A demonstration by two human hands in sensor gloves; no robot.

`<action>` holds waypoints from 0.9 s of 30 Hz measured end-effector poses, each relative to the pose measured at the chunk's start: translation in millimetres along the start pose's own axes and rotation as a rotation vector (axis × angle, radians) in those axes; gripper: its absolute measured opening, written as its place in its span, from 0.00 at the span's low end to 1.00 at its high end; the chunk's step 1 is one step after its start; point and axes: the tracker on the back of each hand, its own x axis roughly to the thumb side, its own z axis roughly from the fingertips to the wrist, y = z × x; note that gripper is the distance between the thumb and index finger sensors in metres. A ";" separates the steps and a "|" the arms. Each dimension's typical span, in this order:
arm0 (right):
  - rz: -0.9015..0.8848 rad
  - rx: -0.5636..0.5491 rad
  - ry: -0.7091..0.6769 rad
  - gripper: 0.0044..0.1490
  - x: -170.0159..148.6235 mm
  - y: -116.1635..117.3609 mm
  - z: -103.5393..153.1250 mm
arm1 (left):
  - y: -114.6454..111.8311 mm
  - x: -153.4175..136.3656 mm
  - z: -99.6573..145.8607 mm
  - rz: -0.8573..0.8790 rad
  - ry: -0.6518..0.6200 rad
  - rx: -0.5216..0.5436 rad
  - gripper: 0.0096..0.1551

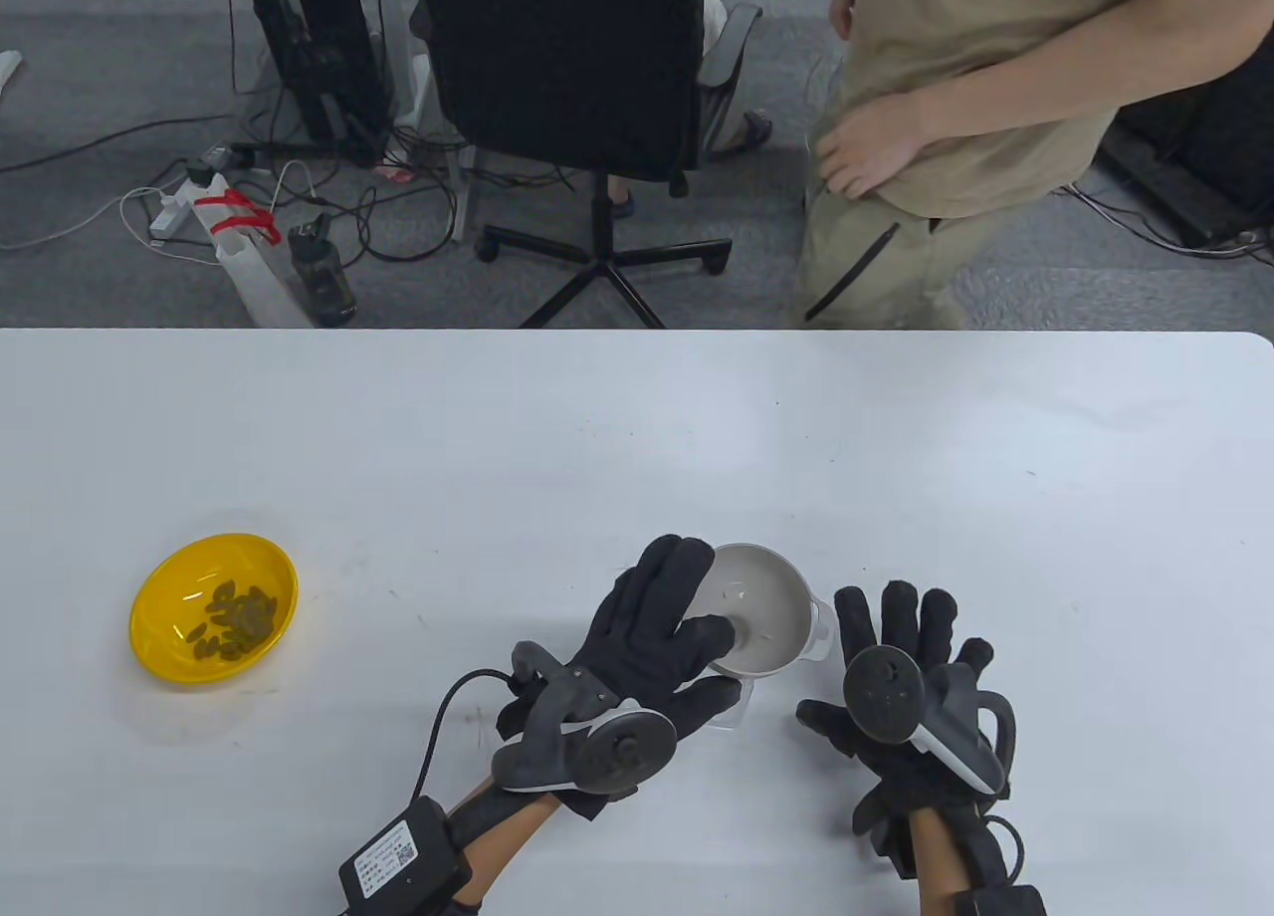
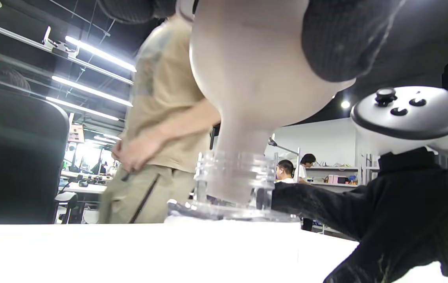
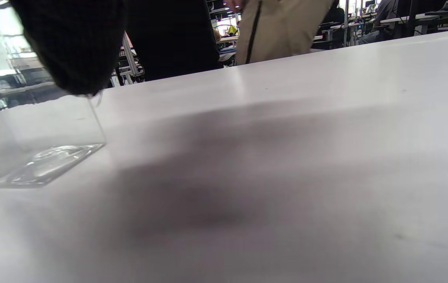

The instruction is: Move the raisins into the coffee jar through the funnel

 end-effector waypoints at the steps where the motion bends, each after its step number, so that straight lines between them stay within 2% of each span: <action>1: 0.000 0.000 0.000 0.72 0.0 0.0 0.0 | -1.2 0.0 0.0 -0.004 0.001 -0.008 0.30; 9: -0.003 0.003 0.001 0.71 -0.1 -0.4 0.3 | -8.5 0.1 0.7 -0.019 0.007 -0.058 0.31; 14: -0.004 0.002 0.000 0.72 -0.2 -0.5 0.5 | -3.6 -1.6 2.6 -0.003 0.023 -0.082 0.38; 18: -0.006 0.004 0.001 0.72 -0.4 -0.4 0.3 | 6.2 -6.6 7.8 0.008 0.045 -0.110 0.49; 22: -0.006 0.006 0.002 0.72 -0.7 -0.3 0.4 | 19.6 -17.1 13.5 0.012 0.076 -0.119 0.53; 27: -0.009 0.008 0.006 0.72 -1.4 -0.3 0.3 | 39.0 -48.5 28.9 0.026 0.174 -0.110 0.54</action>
